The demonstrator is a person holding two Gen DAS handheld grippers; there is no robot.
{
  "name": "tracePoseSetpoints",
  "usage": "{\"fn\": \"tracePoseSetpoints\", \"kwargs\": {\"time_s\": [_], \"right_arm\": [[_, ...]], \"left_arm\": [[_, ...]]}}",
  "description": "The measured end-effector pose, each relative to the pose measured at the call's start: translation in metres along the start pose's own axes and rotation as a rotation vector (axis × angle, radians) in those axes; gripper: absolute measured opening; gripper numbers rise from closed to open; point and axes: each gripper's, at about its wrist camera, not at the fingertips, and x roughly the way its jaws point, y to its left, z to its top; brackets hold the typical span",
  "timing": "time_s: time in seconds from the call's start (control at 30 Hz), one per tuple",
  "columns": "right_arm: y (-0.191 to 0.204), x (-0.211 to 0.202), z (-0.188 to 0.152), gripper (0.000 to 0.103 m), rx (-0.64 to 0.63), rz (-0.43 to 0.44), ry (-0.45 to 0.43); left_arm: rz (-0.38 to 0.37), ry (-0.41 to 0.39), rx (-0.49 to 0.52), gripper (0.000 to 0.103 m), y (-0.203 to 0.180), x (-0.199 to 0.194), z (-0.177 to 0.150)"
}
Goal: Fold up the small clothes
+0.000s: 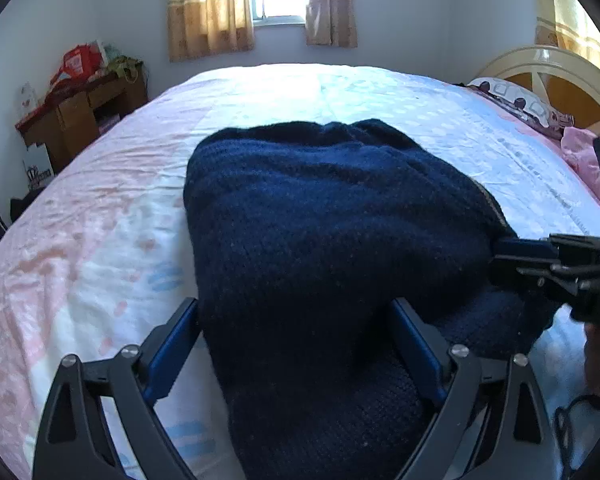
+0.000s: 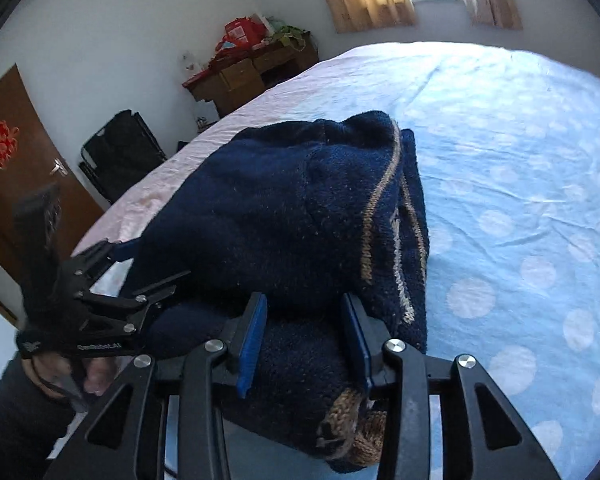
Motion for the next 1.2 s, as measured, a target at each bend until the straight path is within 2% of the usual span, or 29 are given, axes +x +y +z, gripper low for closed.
{"fn": "tracePoseSetpoints", "kwargs": {"time_s": [0.1,0.7,0.9,0.93,1.0,1.03,1.1,1.2], "right_arm": [[0.001,-0.002,-0.002,0.041,0.011,-0.009,0.0],[0.022,-0.003,-0.017,0.041,0.007,-0.147,-0.031],[0.027,-0.026,-0.022,0.042,0.028,-0.181,-0.057],[0.027,-0.028,-0.023,0.043,0.029,-0.184,-0.057],[0.029,-0.028,-0.026,0.055,0.028,-0.204,-0.047],[0.028,-0.027,-0.027,0.066,0.034,-0.213,-0.029],[0.022,-0.019,-0.031,0.067,0.078,-0.192,0.02],[0.019,-0.026,-0.035,0.067,0.115,-0.189,0.012]], "left_arm": [[-0.018,0.034,-0.034,0.098,0.004,0.002,-0.006],[-0.042,0.012,-0.065,0.098,0.011,-0.008,-0.017],[-0.035,-0.033,-0.029,0.098,0.005,-0.037,-0.023],[-0.037,-0.036,-0.016,0.098,0.004,-0.042,-0.024],[-0.037,-0.044,0.008,0.098,0.0,-0.049,-0.026],[-0.033,-0.048,0.019,0.098,-0.002,-0.052,-0.027],[-0.03,-0.054,0.031,0.098,-0.005,-0.057,-0.027],[-0.025,-0.062,0.04,0.098,-0.008,-0.067,-0.028]]}}
